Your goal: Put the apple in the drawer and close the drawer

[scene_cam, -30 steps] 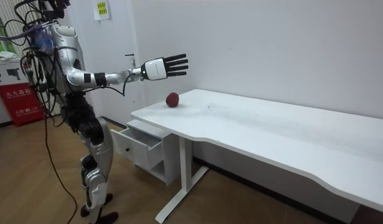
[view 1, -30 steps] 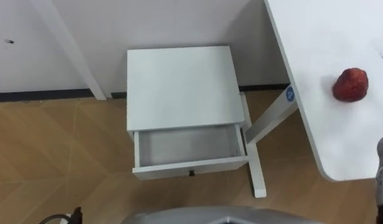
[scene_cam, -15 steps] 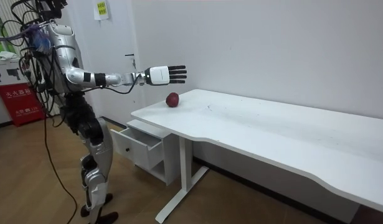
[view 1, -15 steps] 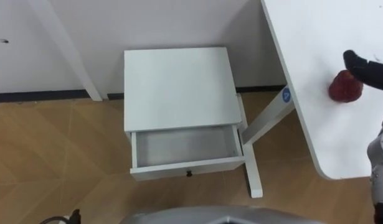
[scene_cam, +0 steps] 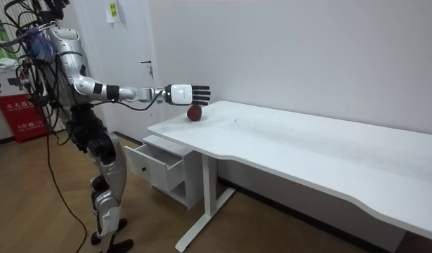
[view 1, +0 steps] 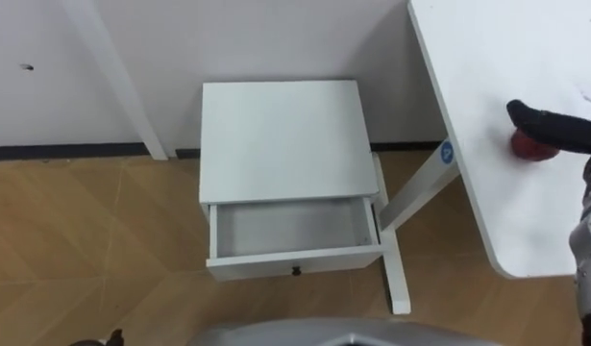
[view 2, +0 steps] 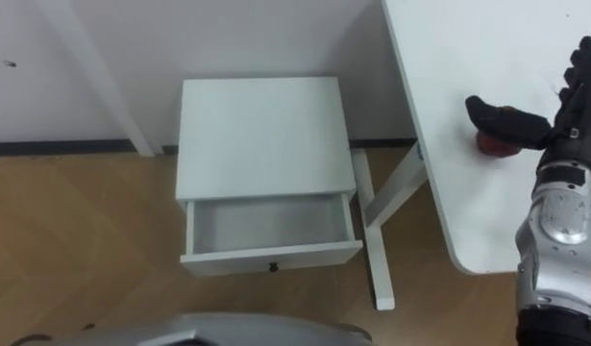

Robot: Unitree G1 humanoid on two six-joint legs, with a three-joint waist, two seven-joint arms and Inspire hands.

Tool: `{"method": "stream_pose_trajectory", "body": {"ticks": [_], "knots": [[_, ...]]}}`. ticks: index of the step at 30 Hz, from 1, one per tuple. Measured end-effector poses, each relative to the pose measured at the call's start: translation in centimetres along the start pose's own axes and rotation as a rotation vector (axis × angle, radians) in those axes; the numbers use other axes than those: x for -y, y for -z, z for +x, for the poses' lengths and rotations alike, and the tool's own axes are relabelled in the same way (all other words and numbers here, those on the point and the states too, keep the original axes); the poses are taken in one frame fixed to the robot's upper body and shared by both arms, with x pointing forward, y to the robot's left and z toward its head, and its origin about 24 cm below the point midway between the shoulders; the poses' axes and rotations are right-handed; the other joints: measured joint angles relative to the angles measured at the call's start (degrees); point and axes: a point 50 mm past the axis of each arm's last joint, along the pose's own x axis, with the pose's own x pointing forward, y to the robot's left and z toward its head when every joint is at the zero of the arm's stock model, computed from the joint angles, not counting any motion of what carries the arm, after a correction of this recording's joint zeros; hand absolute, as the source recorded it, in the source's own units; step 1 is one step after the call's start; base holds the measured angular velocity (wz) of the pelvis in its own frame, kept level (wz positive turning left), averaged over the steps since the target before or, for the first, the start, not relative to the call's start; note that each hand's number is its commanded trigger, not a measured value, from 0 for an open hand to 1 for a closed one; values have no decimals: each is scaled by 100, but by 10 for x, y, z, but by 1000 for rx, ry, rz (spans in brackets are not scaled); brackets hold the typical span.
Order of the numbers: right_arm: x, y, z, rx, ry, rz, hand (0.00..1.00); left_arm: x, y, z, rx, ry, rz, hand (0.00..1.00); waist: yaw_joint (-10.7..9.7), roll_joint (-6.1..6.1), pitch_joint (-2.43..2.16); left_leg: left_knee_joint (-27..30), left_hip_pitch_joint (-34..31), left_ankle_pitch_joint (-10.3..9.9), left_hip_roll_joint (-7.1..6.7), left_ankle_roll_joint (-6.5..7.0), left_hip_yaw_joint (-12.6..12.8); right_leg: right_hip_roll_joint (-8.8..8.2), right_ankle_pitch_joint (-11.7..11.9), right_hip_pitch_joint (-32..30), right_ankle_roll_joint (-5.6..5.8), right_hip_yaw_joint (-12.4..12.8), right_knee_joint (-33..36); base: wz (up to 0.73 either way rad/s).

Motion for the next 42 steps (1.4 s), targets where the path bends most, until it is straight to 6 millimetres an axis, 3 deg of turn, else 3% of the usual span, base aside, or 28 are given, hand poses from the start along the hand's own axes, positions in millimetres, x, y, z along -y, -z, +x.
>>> {"method": "stream_pose_trajectory", "body": {"ticks": [7,11,14,23,42], "knots": [[1,15,-2,-72,-13,-29,0,-5,-3,1,15,1,3,0,4,-65,-22,21,18,9,1,-3,-9,-41,0,21,1,-202,7,0],[2,19,-1,-93,-39,-35,0,-12,-1,2,5,-20,-11,0,-6,-194,10,42,22,9,1,-3,-19,-44,-1,49,1,-183,-8,2],[6,25,2,-130,-35,-45,0,-17,2,2,-5,-30,-38,0,-10,-231,7,10,5,6,-2,0,-36,-41,2,37,5,-173,-2,2],[23,33,7,-198,-35,-118,0,-25,5,2,-24,-57,-66,0,20,-134,2,46,-32,5,-12,4,-48,-34,16,15,23,-170,9,0],[15,38,12,-228,-95,-212,0,-23,7,3,-40,-40,-56,0,40,-123,39,54,-71,7,-35,0,-188,-19,16,18,23,-296,17,3]]}}
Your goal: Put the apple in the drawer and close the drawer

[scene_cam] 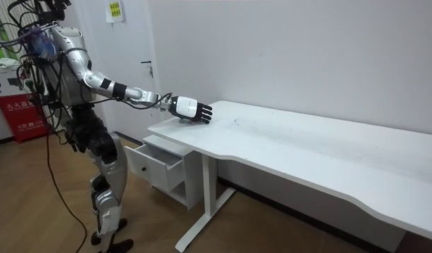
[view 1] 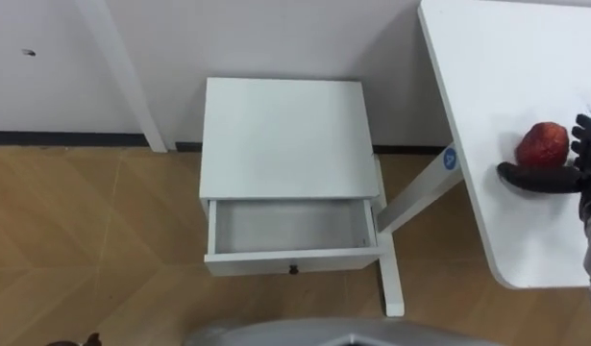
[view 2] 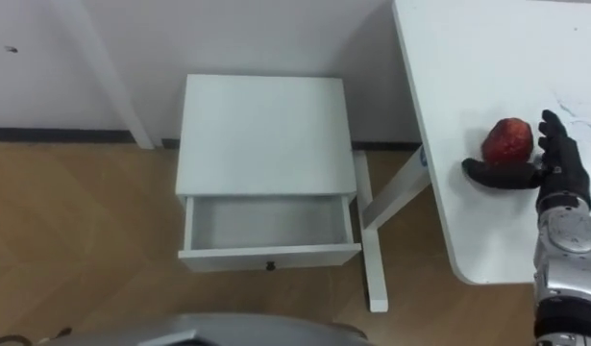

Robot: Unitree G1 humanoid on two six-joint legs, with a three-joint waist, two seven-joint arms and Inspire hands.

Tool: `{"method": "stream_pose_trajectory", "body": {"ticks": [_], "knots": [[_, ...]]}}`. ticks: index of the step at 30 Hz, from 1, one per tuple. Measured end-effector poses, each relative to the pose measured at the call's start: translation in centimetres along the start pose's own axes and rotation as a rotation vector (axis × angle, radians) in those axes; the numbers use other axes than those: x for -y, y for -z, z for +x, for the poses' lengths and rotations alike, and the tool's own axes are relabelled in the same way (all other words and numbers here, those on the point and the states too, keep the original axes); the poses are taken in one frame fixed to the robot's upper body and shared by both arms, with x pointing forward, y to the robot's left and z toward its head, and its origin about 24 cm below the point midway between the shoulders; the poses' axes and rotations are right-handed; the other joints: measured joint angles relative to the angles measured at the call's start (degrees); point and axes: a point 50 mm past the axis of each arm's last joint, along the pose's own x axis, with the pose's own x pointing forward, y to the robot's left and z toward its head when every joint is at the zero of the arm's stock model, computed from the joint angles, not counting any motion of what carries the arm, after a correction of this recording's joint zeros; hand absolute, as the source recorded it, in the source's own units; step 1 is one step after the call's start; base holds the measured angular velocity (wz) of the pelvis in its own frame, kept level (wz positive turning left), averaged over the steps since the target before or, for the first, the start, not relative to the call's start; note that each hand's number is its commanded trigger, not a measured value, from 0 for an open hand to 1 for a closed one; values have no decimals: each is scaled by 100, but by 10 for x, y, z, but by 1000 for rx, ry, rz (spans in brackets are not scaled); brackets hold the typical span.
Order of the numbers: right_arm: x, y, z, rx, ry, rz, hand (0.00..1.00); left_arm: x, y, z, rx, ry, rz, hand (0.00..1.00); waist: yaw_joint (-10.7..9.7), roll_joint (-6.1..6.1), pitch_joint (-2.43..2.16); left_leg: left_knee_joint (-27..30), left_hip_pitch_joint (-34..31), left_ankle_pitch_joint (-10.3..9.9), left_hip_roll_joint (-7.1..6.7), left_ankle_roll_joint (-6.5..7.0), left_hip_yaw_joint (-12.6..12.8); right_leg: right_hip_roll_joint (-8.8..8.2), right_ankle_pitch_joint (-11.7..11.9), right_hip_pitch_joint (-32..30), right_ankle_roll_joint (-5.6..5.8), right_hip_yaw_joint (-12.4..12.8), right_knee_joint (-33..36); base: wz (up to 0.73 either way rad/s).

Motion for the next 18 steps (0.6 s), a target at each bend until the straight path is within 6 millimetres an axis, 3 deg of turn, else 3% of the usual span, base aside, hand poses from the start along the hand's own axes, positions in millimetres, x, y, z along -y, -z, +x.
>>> {"method": "stream_pose_trajectory", "body": {"ticks": [1,2,3,9,18], "knots": [[-1,0,1,-4,-1,2,9,1,0,0,0,8,4,0,16,10,7,1,22,1,1,1,-1,-2,0,10,0,3,7,0],[-2,0,3,-8,-3,3,64,2,1,0,-2,20,7,0,16,12,9,1,56,1,1,1,-1,-4,0,37,0,0,6,0],[-3,0,3,-11,-4,3,98,2,2,-1,-3,25,8,0,16,14,11,1,73,1,1,1,-1,-5,0,54,0,0,3,0],[4,-1,8,-21,45,-15,100,3,1,0,1,61,13,0,81,27,12,13,80,0,-3,2,-5,-1,0,81,1,-18,-13,-1],[13,0,9,-28,90,-83,100,4,2,-1,-2,69,37,0,226,17,2,29,34,41,-36,-41,-206,20,0,81,0,-98,-13,11]]}}
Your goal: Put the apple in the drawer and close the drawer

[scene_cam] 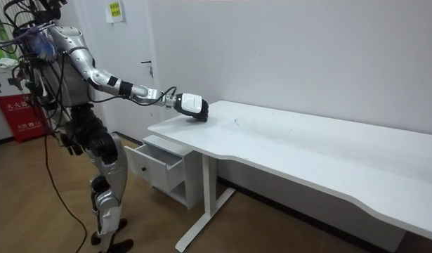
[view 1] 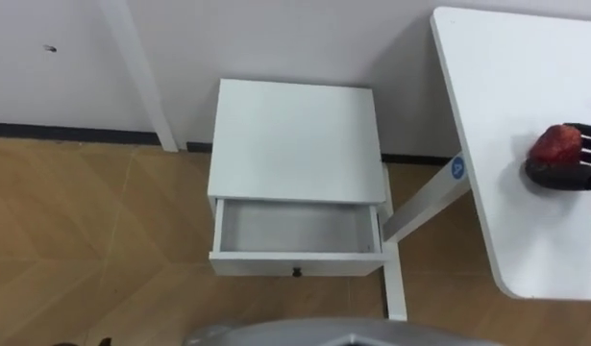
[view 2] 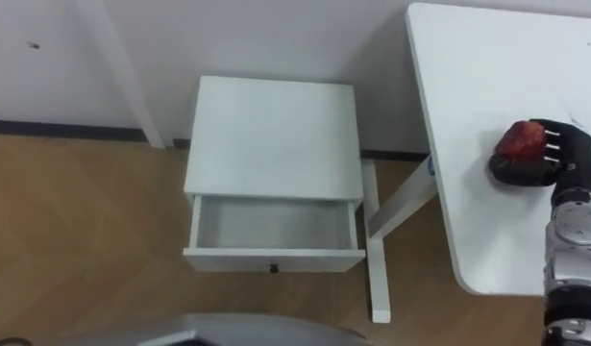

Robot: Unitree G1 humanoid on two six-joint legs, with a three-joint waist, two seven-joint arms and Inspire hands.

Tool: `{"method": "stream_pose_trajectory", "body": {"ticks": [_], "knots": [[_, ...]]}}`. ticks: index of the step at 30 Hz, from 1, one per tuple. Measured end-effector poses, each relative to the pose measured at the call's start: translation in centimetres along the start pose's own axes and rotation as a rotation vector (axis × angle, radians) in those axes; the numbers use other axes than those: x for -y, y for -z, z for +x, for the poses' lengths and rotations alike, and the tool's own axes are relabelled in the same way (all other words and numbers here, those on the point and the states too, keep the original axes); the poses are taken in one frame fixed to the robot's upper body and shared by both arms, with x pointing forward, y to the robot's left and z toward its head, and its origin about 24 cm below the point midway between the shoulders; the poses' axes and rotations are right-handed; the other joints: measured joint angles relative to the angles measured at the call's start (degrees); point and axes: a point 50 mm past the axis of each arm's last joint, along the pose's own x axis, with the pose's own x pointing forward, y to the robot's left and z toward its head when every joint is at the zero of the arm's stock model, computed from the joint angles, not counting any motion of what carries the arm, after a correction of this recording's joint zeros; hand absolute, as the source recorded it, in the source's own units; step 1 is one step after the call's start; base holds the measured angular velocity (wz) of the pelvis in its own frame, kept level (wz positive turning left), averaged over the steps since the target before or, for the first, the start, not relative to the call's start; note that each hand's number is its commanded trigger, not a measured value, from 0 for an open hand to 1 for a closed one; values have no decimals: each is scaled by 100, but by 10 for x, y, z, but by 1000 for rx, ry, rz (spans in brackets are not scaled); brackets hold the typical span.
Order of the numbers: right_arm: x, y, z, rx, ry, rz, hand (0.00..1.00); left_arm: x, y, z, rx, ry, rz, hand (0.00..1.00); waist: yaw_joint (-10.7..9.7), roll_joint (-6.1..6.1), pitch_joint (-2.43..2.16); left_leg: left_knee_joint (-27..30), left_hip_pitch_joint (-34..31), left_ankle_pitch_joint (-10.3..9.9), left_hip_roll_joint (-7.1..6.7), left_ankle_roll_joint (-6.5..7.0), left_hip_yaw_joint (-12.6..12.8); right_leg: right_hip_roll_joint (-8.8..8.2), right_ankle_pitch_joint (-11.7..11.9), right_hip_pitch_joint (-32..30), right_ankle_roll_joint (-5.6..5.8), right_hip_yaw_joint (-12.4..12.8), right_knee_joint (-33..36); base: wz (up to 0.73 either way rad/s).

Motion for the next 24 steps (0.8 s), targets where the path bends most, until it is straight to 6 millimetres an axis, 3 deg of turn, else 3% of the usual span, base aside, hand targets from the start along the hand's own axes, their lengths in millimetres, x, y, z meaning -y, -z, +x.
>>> {"method": "stream_pose_trajectory", "body": {"ticks": [10,14,18,22,24], "knots": [[-12,-8,0,40,-43,-74,100,0,0,0,2,1,8,0,76,-7,-26,11,-1,16,-7,7,-6,-15,0,19,0,-98,6,1],[-38,-31,-6,161,-150,-165,100,2,-9,1,29,10,57,0,69,24,-17,9,-11,25,-10,7,-15,-18,0,13,0,-65,3,1],[-76,-59,-21,318,-308,-270,100,3,-19,3,56,13,72,0,93,34,-35,27,-64,26,-17,5,-41,-16,0,-6,0,-78,-6,7],[-105,-77,-39,435,-449,-375,100,9,-35,4,108,26,147,0,233,154,-28,106,-100,30,-39,15,-68,-26,0,-24,-1,-47,0,6],[-117,-84,-47,481,-496,-414,100,9,-38,4,121,28,156,0,284,196,-46,97,-89,33,-49,20,-132,-16,0,-29,-1,65,10,15]]}}
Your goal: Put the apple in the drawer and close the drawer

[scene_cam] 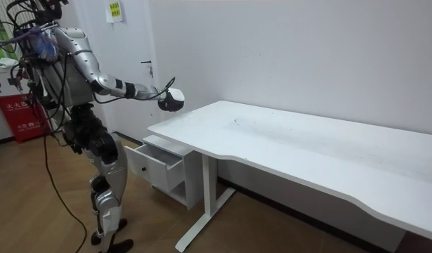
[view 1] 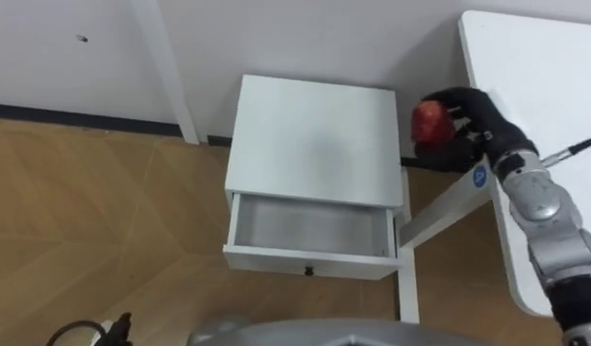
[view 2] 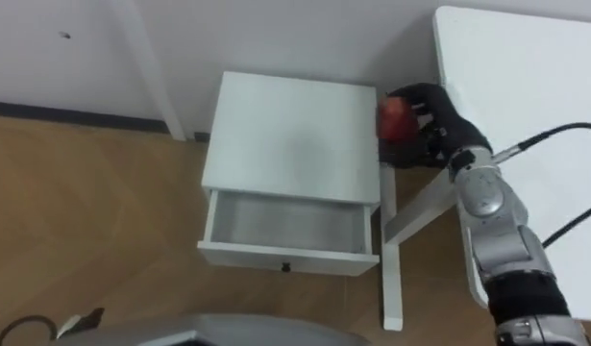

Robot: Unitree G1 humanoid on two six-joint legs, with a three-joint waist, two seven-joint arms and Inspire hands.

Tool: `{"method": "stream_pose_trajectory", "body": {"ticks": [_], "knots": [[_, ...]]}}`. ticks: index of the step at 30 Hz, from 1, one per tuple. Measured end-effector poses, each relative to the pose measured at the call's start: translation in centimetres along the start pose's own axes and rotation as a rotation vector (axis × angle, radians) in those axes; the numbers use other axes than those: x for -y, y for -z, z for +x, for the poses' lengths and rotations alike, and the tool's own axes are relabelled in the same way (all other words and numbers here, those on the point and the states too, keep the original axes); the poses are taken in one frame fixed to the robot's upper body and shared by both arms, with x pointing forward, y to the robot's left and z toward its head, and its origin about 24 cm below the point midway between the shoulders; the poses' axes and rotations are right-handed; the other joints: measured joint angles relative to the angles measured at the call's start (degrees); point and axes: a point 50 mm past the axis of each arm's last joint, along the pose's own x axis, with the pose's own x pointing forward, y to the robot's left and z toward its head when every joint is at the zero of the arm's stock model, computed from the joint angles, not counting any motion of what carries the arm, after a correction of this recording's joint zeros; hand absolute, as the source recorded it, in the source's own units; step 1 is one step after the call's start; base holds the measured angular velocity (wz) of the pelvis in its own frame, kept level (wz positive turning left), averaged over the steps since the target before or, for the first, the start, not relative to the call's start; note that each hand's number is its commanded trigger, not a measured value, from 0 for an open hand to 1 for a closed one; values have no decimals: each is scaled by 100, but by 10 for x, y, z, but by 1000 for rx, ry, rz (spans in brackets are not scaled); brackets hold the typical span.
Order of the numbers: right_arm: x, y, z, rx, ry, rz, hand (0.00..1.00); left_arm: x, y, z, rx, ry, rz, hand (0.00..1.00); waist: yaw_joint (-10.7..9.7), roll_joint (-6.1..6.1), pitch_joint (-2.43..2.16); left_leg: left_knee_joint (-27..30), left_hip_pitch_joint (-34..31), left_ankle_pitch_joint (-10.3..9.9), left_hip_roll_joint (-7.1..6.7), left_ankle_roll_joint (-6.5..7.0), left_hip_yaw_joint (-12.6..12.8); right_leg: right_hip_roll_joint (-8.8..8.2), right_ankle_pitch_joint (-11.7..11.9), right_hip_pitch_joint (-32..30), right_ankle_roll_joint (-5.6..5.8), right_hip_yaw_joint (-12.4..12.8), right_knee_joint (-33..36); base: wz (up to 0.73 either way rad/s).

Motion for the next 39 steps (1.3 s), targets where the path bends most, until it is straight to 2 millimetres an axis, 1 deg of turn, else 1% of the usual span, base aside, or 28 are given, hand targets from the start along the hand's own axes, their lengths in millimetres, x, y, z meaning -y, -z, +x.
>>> {"method": "stream_pose_trajectory", "body": {"ticks": [1,2,4,6,8,10,11,12,13,15,17,18,19,20,21,22,23,27,30,32,34,39], "knots": [[-5,-8,-1,34,-32,-24,100,0,-2,0,6,1,11,0,35,9,-6,0,11,1,-5,0,-45,12,0,-8,0,146,2,14],[-10,-15,-3,63,-60,-42,100,-1,-3,1,10,0,14,0,79,5,-7,-1,16,1,-2,0,-54,18,0,-40,1,213,10,11],[-17,-24,-4,98,-97,-76,100,1,-5,1,15,5,24,0,147,-1,-5,-7,12,3,5,-3,-55,21,-1,-46,0,196,12,2],[-21,-30,-4,119,-116,-107,100,3,-3,0,12,11,23,0,162,-3,-1,-15,1,4,7,-6,-54,22,0,-21,0,195,10,0],[-26,-31,-4,121,-132,-129,100,4,-1,0,7,13,23,0,170,-13,12,-28,-7,4,7,-6,-49,24,0,-2,0,194,3,0],[-33,-31,-5,117,-157,-139,100,4,-2,0,7,10,22,0,172,-39,42,-40,-9,3,4,-6,-44,23,0,17,0,192,-21,0],[-36,-31,-6,116,-174,-149,100,4,-3,0,11,8,21,0,208,-45,57,-62,-20,0,4,-5,-43,23,1,12,0,189,-20,0],[-37,-31,-6,114,-183,-151,100,4,-4,0,13,6,20,0,220,-49,56,-77,-24,0,4,-5,-41,21,1,2,0,189,-18,0],[-40,-30,-7,110,-197,-151,100,4,-6,1,18,-3,19,0,242,-63,43,-81,-67,0,3,-5,-32,19,1,-48,0,186,-12,-5],[-44,-30,-7,101,-217,-152,100,5,-6,1,18,-8,18,0,265,-79,53,-67,-101,1,3,-5,-18,17,2,-80,0,175,-12,-4],[-52,-31,-9,96,-252,-140,100,6,-8,1,24,-14,34,0,263,-82,48,-80,-95,2,3,-5,-17,16,3,-91,-1,175,-10,0],[-54,-31,-9,96,-260,-137,92,7,-9,1,28,-13,38,0,264,-78,48,-80,-96,2,3,-4,-18,16,4,-98,-1,176,-6,0],[-56,-31,-9,94,-271,-131,62,8,-10,1,32,-7,48,0,265,-74,44,-73,-91,6,4,2,-19,15,4,-112,-1,177,-1,0],[-57,-32,-10,94,-274,-129,7,9,-10,1,33,-5,50,0,266,-70,41,-69,-82,10,4,5,-20,14,4,-124,-1,177,3,0],[-58,-32,-10,94,-278,-126,0,10,-10,0,32,-1,54,0,267,-53,40,-64,-81,14,6,6,-33,15,4,-156,-1,177,26,0],[-59,-31,-10,91,-283,-127,0,11,-10,0,33,2,58,0,263,-27,45,-66,-62,15,9,7,-52,17,2,-178,1,181,32,4],[-60,-30,-11,88,-287,-134,0,11,-11,0,38,-2,61,0,257,-23,39,-80,-58,15,8,7,-58,16,3,-165,1,190,-18,4],[-62,-30,-12,82,-290,-156,0,11,-15,1,49,-5,64,0,258,-13,42,-95,-103,24,8,-8,-71,-13,9,-163,4,167,-2,2],[-64,-29,-13,80,-294,-151,0,11,-16,1,52,-5,68,0,254,19,63,-103,-114,25,7,-10,-87,-12,8,-163,4,168,-15,2],[-66,-29,-14,77,-297,-142,0,10,-18,2,55,-12,68,0,251,18,62,-119,-119,27,7,-12,-87,-13,8,-156,4,157,-20,0],[-70,-24,-16,58,-311,-134,0,10,-18,1,58,-21,69,0,255,0,52,-123,-128,27,6,-12,-88,-14,9,-152,4,153,-15,0],[-73,-22,-18,47,-318,-129,0,9,-19,2,61,-27,69,0,253,-24,54,-123,-135,26,1,-12,-88,-19,9,-155,5,158,-18,0]]}}
